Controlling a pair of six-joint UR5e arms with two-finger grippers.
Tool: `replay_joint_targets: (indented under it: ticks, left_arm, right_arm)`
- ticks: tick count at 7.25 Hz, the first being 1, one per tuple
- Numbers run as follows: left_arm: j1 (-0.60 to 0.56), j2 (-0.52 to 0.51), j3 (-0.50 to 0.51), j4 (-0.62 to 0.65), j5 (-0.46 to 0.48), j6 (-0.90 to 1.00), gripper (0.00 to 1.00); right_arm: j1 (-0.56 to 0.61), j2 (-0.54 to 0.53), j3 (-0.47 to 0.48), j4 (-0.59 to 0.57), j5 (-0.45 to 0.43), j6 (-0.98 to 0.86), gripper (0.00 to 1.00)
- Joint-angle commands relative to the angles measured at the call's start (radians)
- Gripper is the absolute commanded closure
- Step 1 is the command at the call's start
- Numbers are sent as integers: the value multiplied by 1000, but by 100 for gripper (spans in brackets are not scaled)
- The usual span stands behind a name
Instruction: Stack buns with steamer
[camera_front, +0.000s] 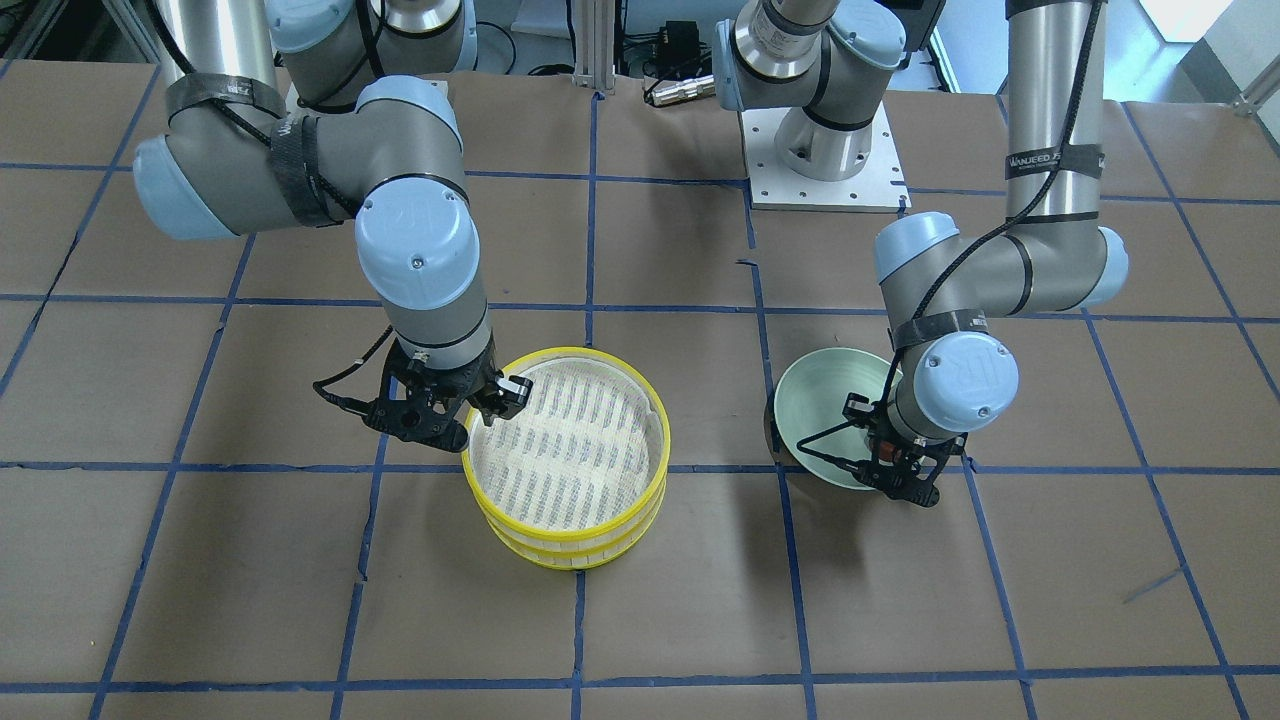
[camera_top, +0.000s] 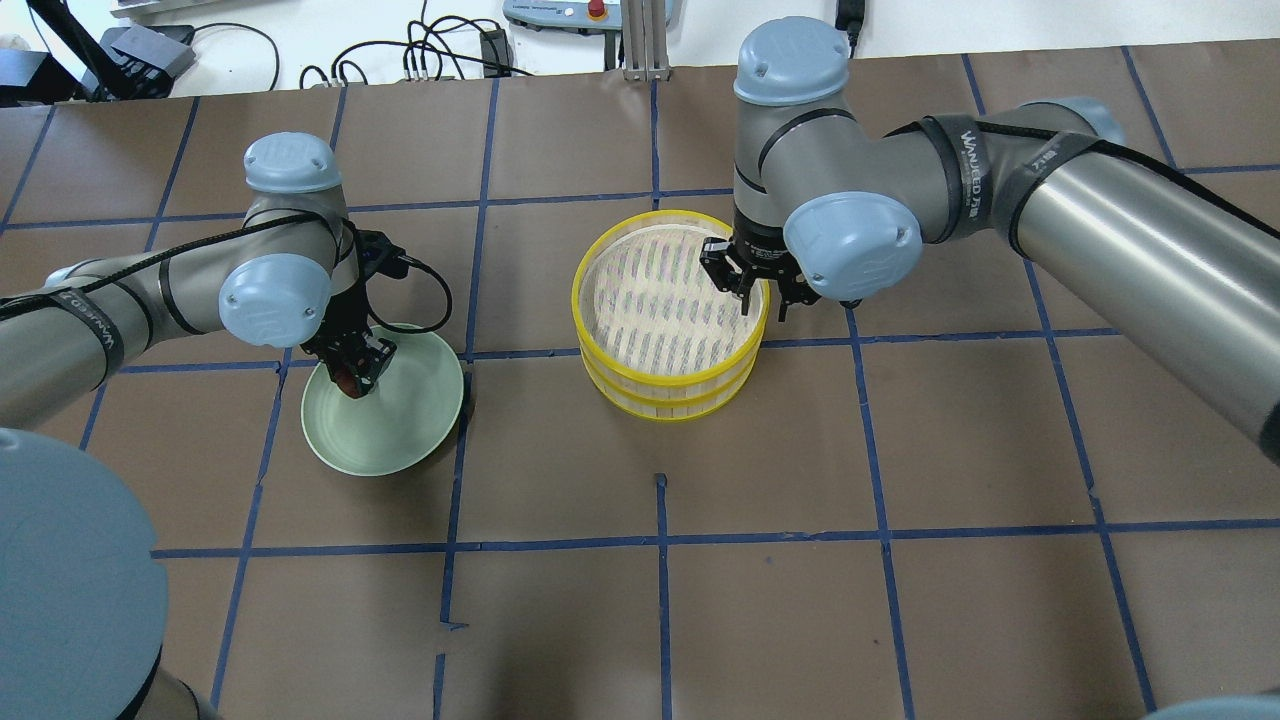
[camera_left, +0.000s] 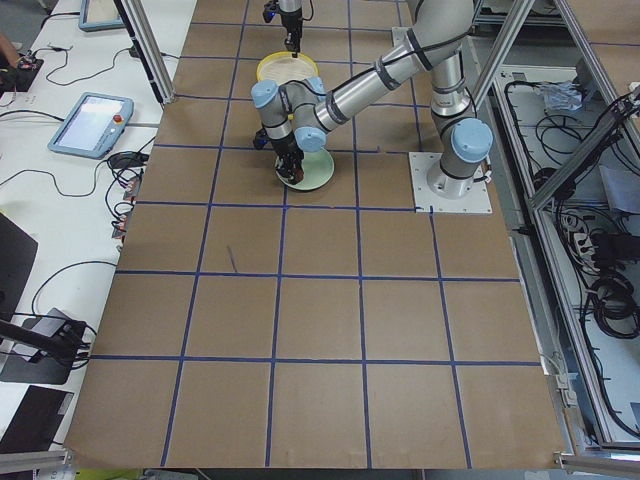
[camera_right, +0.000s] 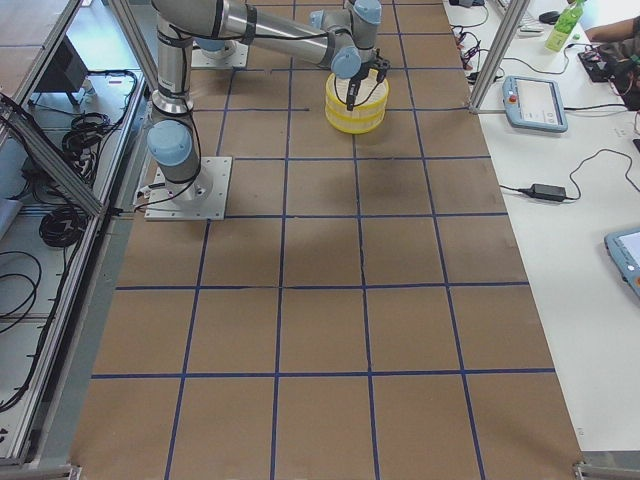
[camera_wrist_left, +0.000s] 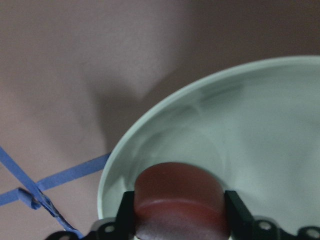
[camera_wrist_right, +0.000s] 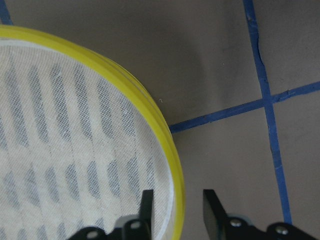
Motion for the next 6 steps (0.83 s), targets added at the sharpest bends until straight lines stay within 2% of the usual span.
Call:
replay_joint_targets:
  ticks: [1,2,3,5,6]
  left_arm:
    - [-5,45,15,-39,-57,-122,67]
    - [-12,91,21,-42,-172,-277,67]
    - [-34,116,26,-58,-199,-430,67]
    - [-124,125,65,-75,-300,-776,66]
    - [-152,110,119,-108,-364,-922,66]
  right_arm:
    - [-24,-13,-11,-39,-4,-31,18]
    - [-74,-54,-40,-6,-2,-104,8]
    - [-139,-125,-72,131,10,-179,7]
    - [-214,-255,-111,303,7,-346,3]
    - [-221,-303,-142,382,7,-408,1]
